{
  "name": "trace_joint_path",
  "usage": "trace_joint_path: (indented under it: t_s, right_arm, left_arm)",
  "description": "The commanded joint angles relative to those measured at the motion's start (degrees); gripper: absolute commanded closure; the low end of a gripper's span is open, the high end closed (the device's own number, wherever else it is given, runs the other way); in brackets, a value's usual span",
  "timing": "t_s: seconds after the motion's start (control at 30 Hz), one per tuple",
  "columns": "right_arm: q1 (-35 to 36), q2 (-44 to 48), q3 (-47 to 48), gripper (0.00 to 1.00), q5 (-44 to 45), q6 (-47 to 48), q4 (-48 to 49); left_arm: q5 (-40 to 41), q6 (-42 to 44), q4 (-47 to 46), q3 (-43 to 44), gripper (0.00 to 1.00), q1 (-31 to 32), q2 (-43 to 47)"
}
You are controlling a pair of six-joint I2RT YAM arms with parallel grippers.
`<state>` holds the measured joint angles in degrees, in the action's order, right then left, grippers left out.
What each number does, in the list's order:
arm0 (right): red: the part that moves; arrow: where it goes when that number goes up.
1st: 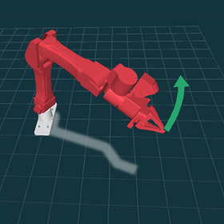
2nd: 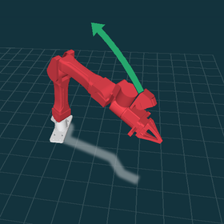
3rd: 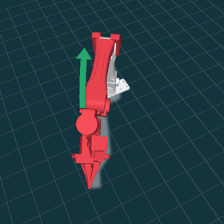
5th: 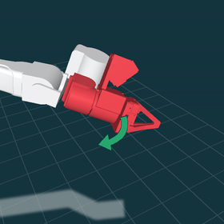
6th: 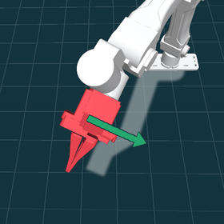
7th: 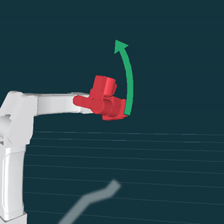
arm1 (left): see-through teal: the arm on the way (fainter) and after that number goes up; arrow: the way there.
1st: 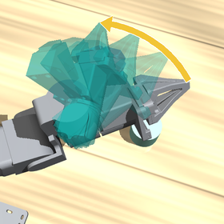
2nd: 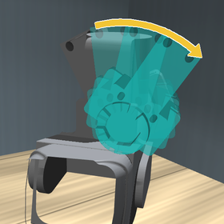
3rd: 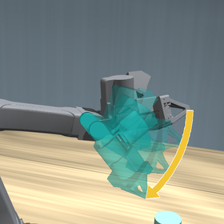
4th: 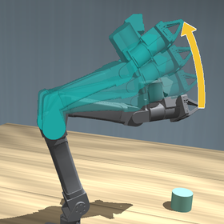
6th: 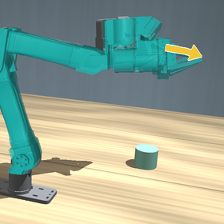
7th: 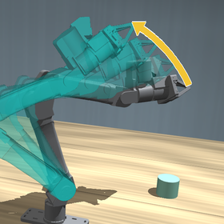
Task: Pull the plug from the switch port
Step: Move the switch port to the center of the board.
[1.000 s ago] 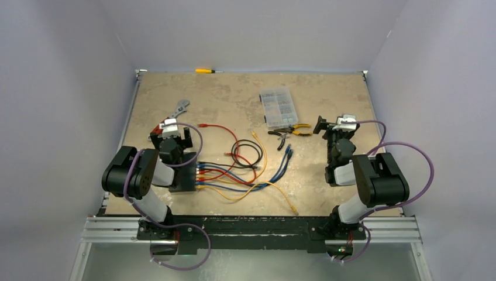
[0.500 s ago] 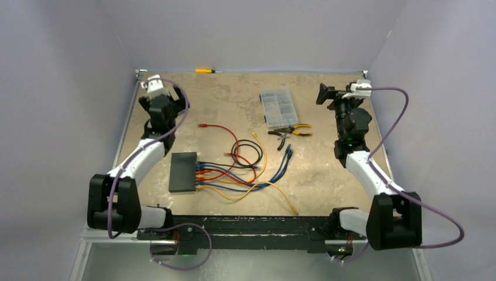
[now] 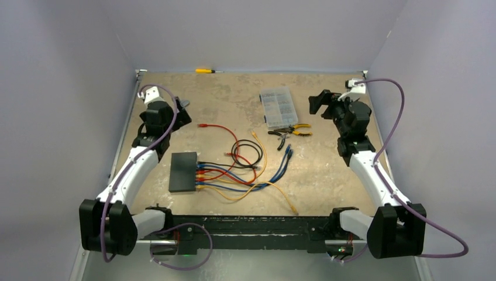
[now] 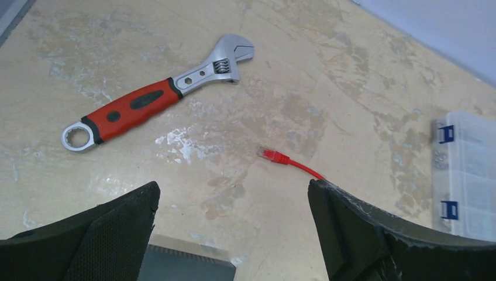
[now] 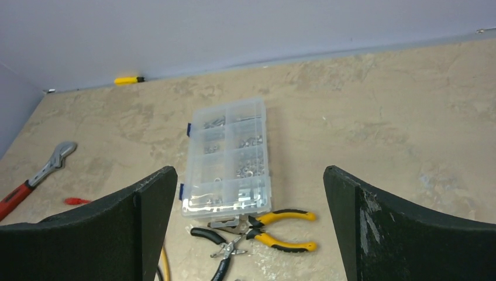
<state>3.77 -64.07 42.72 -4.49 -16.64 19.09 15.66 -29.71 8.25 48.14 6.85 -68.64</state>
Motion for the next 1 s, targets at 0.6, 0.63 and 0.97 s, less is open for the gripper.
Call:
trace_joint_path:
  t_s: [0.6, 0.63, 0.97]
  right_arm:
    - [-0.6, -6.2, -0.6, 0.01, -9.2, -16.1, -6.0]
    - [-0.5, -6.5, -2.3, 0.01, -10.3, -16.9, -1.8]
    - [7.4, -13.6, -5.4, 0.01, -13.9, -20.5, 4.6]
  left_arm:
    - [-2.1, -10.2, 15.8, -8.5, 0.01, -0.5, 8.7]
    - [-2.2, -10.7, 16.5, -8.5, 0.01, -0.5, 8.2]
    - [-6.7, -10.7, 19.3, -10.8, 0.01, -4.8, 2.1]
